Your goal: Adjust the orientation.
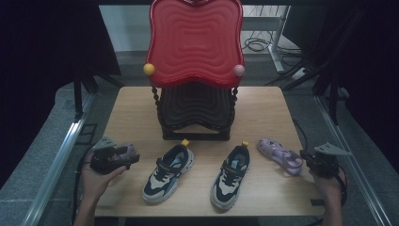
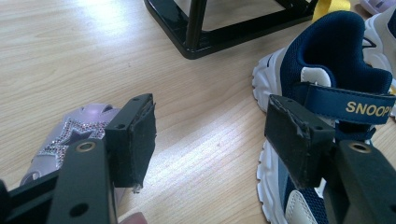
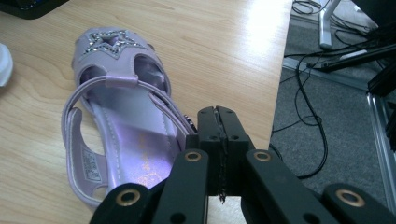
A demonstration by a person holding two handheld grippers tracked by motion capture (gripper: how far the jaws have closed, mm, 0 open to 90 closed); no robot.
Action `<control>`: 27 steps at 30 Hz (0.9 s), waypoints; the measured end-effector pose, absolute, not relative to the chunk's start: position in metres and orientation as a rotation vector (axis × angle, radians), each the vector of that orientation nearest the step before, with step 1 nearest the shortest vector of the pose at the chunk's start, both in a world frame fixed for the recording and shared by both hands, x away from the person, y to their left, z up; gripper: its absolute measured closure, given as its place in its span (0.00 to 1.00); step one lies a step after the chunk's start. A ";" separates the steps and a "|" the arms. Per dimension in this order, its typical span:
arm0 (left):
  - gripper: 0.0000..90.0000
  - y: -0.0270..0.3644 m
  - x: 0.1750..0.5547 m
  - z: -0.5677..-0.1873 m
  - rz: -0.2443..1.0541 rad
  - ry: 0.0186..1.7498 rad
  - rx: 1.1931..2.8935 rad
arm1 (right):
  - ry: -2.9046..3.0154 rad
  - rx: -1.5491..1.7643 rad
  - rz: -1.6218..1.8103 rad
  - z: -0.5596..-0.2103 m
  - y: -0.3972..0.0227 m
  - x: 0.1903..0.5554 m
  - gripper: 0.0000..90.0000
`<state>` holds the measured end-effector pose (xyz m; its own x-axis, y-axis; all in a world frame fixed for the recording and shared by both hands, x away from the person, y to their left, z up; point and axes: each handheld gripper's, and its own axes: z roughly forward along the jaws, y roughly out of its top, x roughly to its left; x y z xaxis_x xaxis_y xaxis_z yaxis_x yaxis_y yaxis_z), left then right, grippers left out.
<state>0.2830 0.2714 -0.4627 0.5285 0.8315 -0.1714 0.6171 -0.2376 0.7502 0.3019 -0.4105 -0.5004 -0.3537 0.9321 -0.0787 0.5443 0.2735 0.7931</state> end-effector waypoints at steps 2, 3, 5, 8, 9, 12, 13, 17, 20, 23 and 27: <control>0.38 0.272 0.283 -0.463 0.335 1.182 1.959 | 2.003 1.329 0.920 -0.500 -0.409 0.300 1.00; 0.38 0.272 0.283 -0.463 0.336 1.183 1.959 | 2.004 1.329 0.922 -0.500 -0.409 0.299 1.00; 0.38 0.271 0.283 -0.463 0.336 1.182 1.959 | 2.001 1.338 0.930 -0.500 -0.408 0.295 1.00; 0.38 0.272 0.283 -0.463 0.335 1.184 1.960 | 2.002 1.337 0.930 -0.500 -0.406 0.291 1.00; 0.38 0.272 0.283 -0.463 0.335 1.184 1.960 | 2.001 1.335 0.928 -0.499 -0.406 0.289 1.00; 0.38 0.272 0.283 -0.463 0.332 1.183 1.964 | 1.999 1.334 0.924 -0.499 -0.405 0.287 1.00; 0.38 0.272 0.283 -0.463 0.331 1.185 1.966 | 1.998 1.339 0.923 -0.499 -0.405 0.286 1.00; 0.38 0.271 0.284 -0.464 0.329 1.185 1.968 | 1.995 1.334 0.908 -0.498 -0.403 0.285 1.00; 0.38 0.272 0.284 -0.464 0.330 1.186 1.967 | 1.991 1.334 0.898 -0.498 -0.402 0.285 1.00; 0.38 0.272 0.284 -0.464 0.330 1.188 1.966 | 1.964 1.330 0.893 -0.495 -0.403 0.284 1.00; 0.38 0.271 0.284 -0.465 0.328 1.188 1.971 | 1.931 1.313 0.899 -0.489 -0.402 0.281 1.00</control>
